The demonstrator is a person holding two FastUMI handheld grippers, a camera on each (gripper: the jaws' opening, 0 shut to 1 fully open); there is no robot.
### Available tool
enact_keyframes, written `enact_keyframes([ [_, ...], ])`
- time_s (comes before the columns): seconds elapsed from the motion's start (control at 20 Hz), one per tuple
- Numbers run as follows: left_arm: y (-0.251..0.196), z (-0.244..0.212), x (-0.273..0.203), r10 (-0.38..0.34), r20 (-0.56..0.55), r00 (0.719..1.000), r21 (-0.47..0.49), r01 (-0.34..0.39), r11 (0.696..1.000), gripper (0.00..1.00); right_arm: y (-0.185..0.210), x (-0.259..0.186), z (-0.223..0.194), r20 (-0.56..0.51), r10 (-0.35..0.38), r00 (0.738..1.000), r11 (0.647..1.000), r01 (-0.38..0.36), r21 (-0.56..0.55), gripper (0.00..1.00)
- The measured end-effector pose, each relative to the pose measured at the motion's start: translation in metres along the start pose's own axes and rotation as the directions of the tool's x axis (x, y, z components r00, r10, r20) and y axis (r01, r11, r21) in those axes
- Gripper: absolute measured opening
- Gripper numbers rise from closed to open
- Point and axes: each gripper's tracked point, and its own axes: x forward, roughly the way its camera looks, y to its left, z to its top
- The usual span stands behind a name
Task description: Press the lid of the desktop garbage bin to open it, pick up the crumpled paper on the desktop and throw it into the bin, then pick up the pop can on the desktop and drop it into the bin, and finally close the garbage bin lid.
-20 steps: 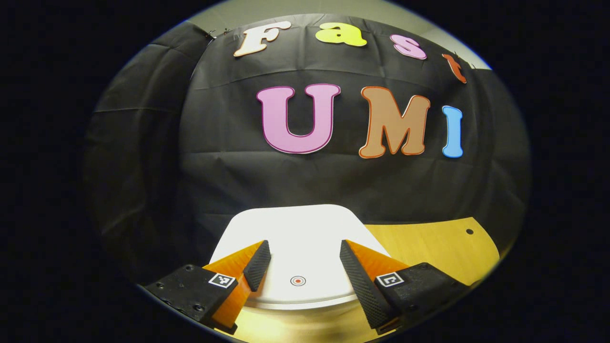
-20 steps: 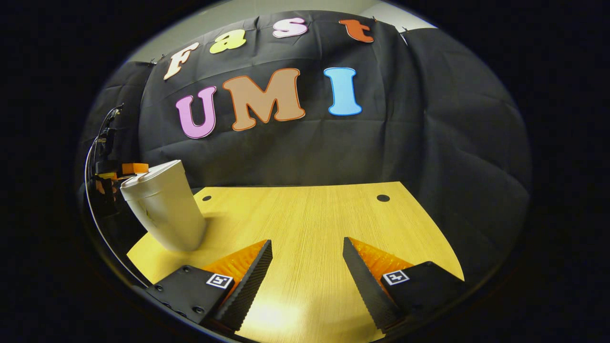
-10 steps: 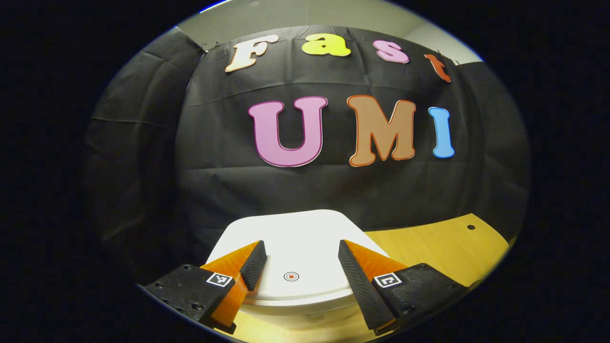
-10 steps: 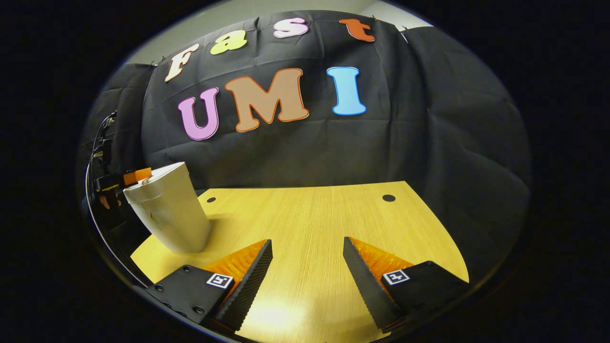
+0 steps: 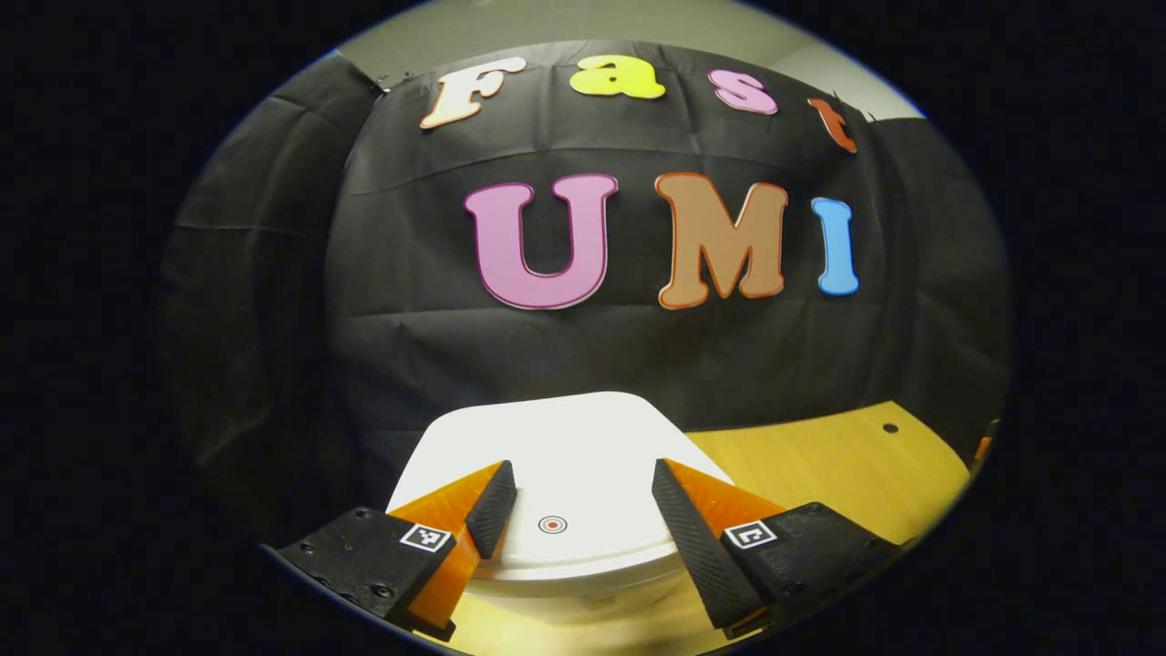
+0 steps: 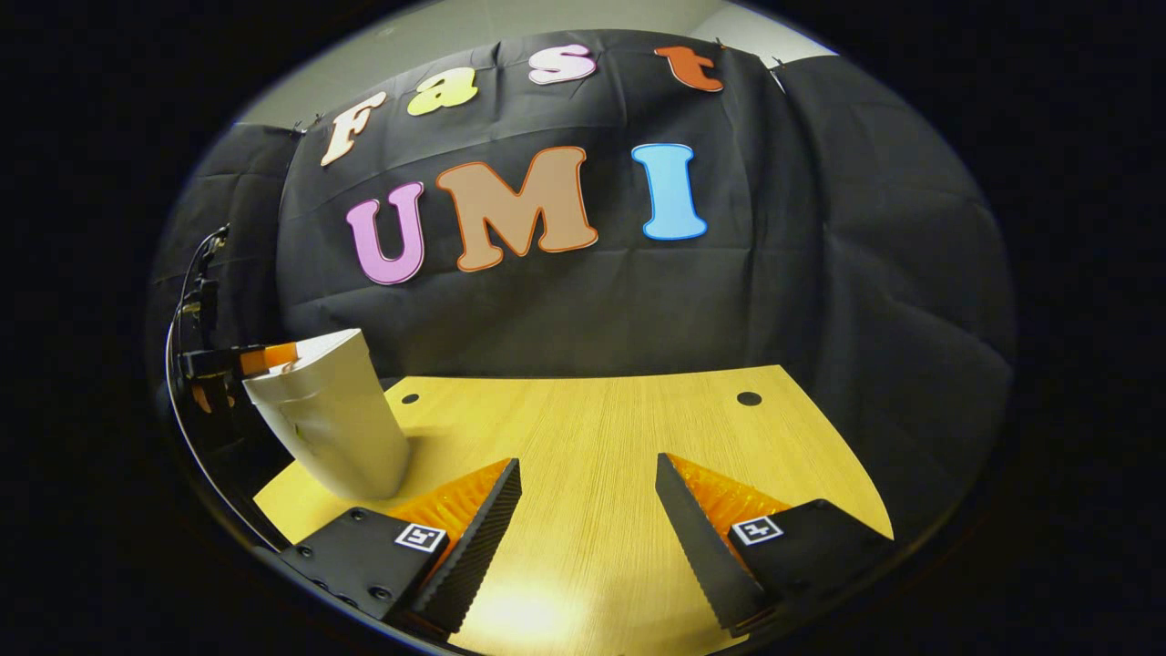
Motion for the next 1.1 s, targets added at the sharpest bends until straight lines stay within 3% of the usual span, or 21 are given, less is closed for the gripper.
enact_keyframes([
  [0.35, -0.017, -0.003, -0.005, -0.057, 0.014, 0.998, 0.003, 0.057, 0.998, 0.92, 0.013, 0.007, 0.006, 0.016, 0.034, 0.999, 0.999, -0.033, -0.018, 0.98],
  [0.4, -0.018, -0.004, -0.006, -0.06, 0.002, 0.998, 0.005, 0.06, 0.998, 0.92, 0.013, 0.008, 0.01, 0.018, 0.031, 0.999, 0.999, -0.031, -0.018, 0.93],
  [0.45, -0.021, -0.003, -0.01, -0.071, -0.018, 0.997, 0.042, 0.072, 0.997, 0.92, 0.013, 0.006, 0.014, 0.029, 0.034, 0.999, 0.999, -0.034, -0.014, 0.98],
  [0.65, -0.022, -0.004, -0.009, -0.054, -0.093, 0.994, 0.266, 0.077, 0.961, 0.85, 0.014, 0.006, 0.014, 0.048, 0.033, 0.998, 0.999, -0.032, -0.02, 0.98],
  [0.7, -0.023, -0.005, -0.01, -0.053, -0.095, 0.994, 0.266, 0.076, 0.961, 0.84, 0.011, 0.005, 0.012, 0.046, 0.025, 0.999, 0.999, -0.024, -0.022, 0.98],
  [0.75, -0.019, -0.003, -0.01, -0.06, -0.087, 0.994, 0.207, 0.077, 0.975, 0.81, 0.009, 0.003, 0.012, 0.051, 0.021, 0.999, 1.0, -0.02, -0.018, 0.98],
  [0.8, -0.017, -0.004, -0.01, -0.08, -0.069, 0.994, 0.108, 0.087, 0.99, 0.82, 0.008, 0.002, 0.012, 0.053, 0.019, 0.998, 1.0, -0.019, -0.009, 0.98],
  [0.85, -0.016, -0.004, -0.01, -0.096, -0.045, 0.994, 0.022, 0.097, 0.995, 0.74, 0.006, -0.001, 0.013, 0.056, 0.017, 0.998, 1.0, -0.017, -0.003, 0.98],
  [0.9, -0.014, -0.001, -0.012, -0.104, -0.018, 0.994, -0.01, 0.104, 0.995, 0.82, 0.003, -0.002, 0.015, 0.062, 0.01, 0.998, 1.0, -0.01, 0.003, 0.98],
  [1.0, -0.01, 0.007, -0.015, -0.085, 0.023, 0.996, 0.017, 0.084, 0.996, 0.87, -0.003, -0.005, 0.023, 0.084, 0.004, 0.996, 1.0, -0.006, 0.025, 0.93],
  [1.05, -0.009, 0.005, -0.017, -0.078, 0.021, 0.997, 0.03, 0.077, 0.997, 0.95, -0.005, -0.006, 0.027, 0.091, 0.004, 0.996, 0.999, -0.008, 0.039, 0.98],
  [1.1, -0.013, 0.012, -0.021, -0.093, 0.054, 0.994, 0.023, 0.092, 0.996, 0.96, -0.006, -0.007, 0.03, 0.1, 0.006, 0.995, 0.999, -0.011, 0.053, 0.98],
])
